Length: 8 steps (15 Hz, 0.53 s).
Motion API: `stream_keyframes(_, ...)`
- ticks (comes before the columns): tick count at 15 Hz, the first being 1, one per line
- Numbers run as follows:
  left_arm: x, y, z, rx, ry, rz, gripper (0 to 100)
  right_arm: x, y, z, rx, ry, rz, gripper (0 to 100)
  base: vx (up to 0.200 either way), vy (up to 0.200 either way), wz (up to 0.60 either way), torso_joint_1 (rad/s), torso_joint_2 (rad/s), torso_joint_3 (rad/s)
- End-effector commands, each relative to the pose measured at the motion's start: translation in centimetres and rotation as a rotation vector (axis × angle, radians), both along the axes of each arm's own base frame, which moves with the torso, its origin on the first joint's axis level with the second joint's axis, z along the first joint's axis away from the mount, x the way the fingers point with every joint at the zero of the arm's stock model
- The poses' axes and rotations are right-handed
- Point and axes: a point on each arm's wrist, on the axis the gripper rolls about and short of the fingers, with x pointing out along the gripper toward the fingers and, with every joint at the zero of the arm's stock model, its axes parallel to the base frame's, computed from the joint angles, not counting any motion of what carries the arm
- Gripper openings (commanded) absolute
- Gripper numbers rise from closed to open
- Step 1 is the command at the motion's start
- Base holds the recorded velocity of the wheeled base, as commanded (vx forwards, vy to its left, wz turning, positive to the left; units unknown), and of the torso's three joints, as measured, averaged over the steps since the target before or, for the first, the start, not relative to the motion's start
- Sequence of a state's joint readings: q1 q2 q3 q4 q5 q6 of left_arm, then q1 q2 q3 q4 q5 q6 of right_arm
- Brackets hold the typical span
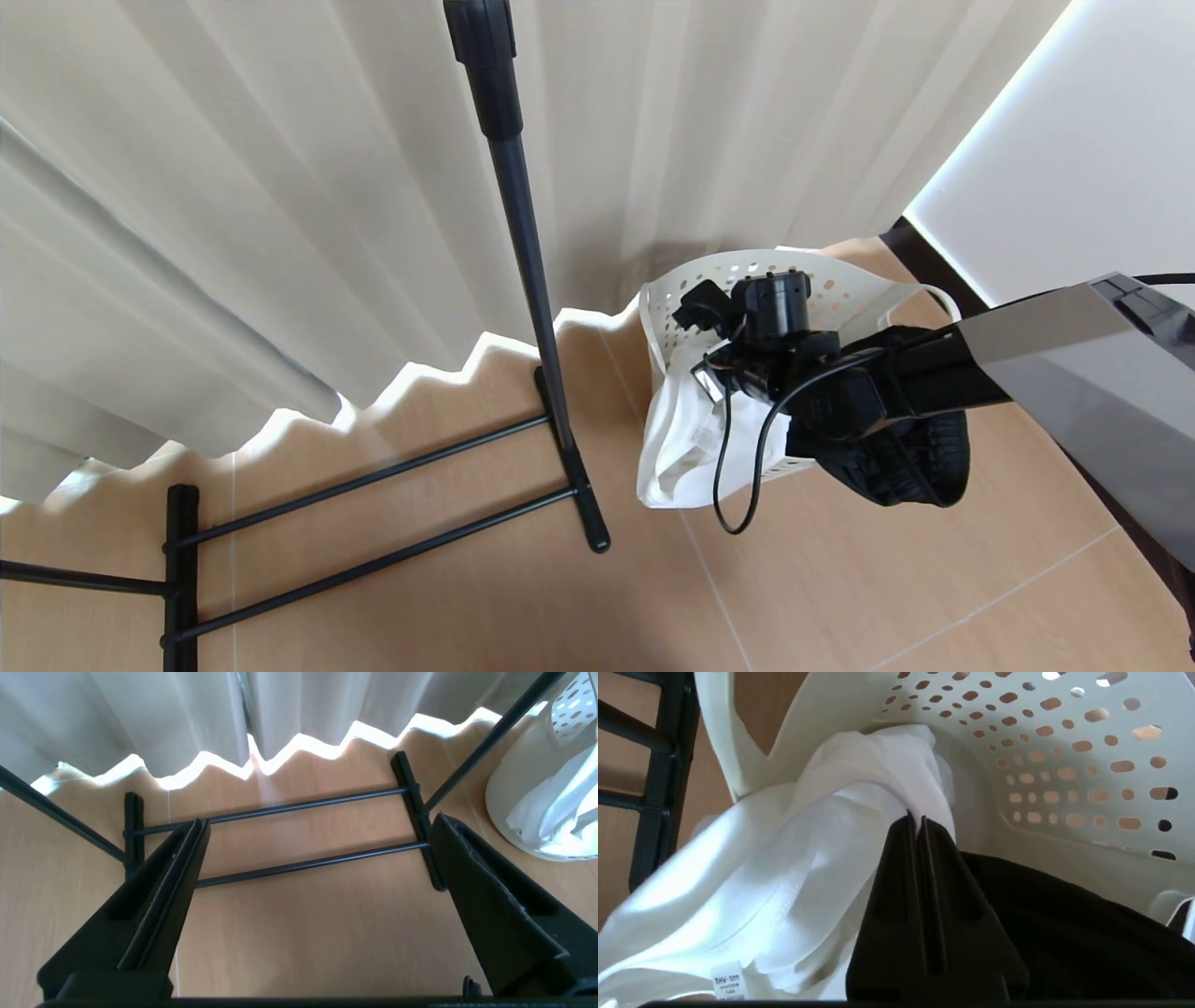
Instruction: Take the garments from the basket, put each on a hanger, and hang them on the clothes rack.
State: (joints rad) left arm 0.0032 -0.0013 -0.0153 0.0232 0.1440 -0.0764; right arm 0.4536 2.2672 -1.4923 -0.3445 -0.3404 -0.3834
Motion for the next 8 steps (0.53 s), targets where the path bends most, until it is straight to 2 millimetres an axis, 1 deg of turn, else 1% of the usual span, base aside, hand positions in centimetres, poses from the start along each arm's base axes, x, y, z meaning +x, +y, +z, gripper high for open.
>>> stream_keyframes(1, 0.0, 0.0, 0.0, 0.000, 0.001, 0.000, 100, -0.5, -0.2, 1.2, 0.031, -0.018, -0.008, 0, 0.000, 0.000, 0.00, 0.000, 0.00, 0.000)
stream_keyframes(2, 0.0, 0.0, 0.0, 0.000, 0.001, 0.000, 100, -0.6, -0.3, 1.3, 0.034, -0.018, -0.010, 0, 0.000, 0.000, 0.00, 0.000, 0.00, 0.000)
stream_keyframes(3, 0.0, 0.0, 0.0, 0.000, 0.001, 0.000, 100, -1.7, -0.8, 3.2, 0.070, -0.042, -0.016, 0, 0.000, 0.000, 0.00, 0.000, 0.00, 0.000)
stream_keyframes(5, 0.0, 0.0, 0.0, 0.000, 0.001, 0.000, 100, -4.1, -1.5, 5.8, 0.130, -0.077, -0.002, 0, 0.000, 0.000, 0.00, 0.000, 0.00, 0.000)
stream_keyframes(6, 0.0, 0.0, 0.0, 0.000, 0.001, 0.000, 100, -5.5, -1.7, 7.1, 0.171, -0.111, 0.019, 0, 0.000, 0.000, 0.00, 0.000, 0.00, 0.000)
stream_keyframes(7, 0.0, 0.0, 0.0, 0.000, 0.001, 0.000, 100, -8.3, -1.9, 9.3, 0.231, -0.172, 0.051, 0, 0.000, 0.000, 0.00, 0.000, 0.00, 0.000)
stream_keyframes(8, 0.0, 0.0, 0.0, 0.000, 0.001, 0.000, 100, -9.7, -2.2, 10.3, 0.253, -0.198, 0.065, 0, 0.000, 0.000, 0.00, 0.000, 0.00, 0.000)
